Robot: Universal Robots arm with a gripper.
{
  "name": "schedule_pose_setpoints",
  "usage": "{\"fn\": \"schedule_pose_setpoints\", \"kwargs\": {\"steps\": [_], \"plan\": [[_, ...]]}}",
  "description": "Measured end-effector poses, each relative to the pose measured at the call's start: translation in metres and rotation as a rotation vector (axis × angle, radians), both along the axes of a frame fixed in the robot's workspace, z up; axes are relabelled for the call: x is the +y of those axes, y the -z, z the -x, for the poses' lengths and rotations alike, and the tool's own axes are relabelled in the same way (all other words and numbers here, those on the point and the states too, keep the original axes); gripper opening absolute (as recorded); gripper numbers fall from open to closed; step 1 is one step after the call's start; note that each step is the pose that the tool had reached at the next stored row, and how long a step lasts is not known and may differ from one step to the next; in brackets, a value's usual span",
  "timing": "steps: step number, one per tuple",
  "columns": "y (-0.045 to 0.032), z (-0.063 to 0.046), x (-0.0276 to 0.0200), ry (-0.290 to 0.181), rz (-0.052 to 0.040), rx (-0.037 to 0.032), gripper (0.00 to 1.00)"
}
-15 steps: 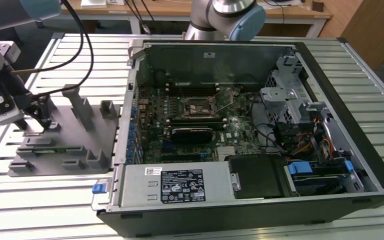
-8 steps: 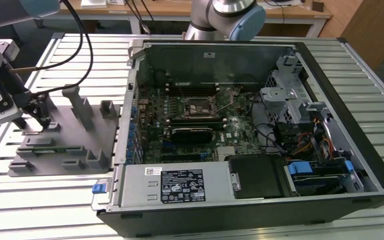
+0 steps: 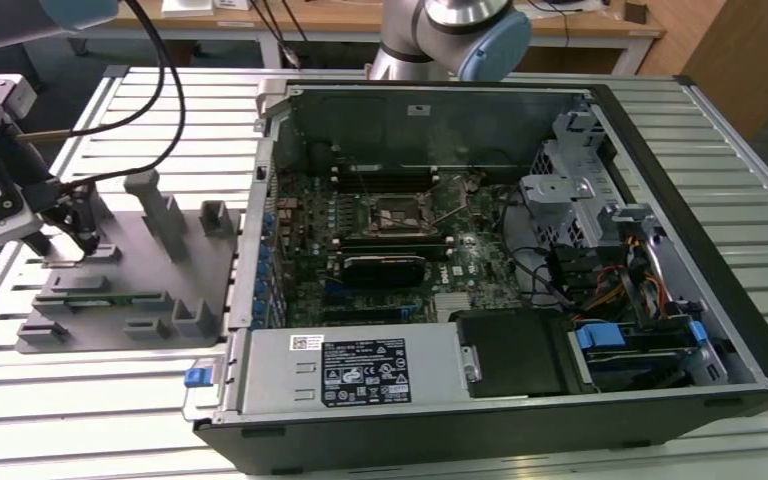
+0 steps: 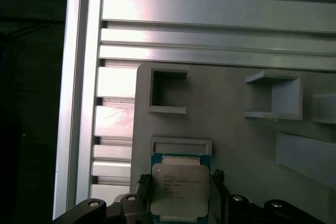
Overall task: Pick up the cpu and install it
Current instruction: 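Pick up the cpu and move it towards the insertion slot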
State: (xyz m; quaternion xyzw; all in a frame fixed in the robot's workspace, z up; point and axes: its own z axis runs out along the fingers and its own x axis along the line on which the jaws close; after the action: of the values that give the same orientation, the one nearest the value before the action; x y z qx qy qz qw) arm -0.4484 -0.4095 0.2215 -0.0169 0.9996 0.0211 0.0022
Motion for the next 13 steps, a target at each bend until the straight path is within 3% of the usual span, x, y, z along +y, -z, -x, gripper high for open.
{"fn": "schedule_pose_setpoints", "kwargs": {"steps": [13], "plan": [[-0.0058,0.0000,0.0003,0.000,0.0000,0.0000,0.53]]}}
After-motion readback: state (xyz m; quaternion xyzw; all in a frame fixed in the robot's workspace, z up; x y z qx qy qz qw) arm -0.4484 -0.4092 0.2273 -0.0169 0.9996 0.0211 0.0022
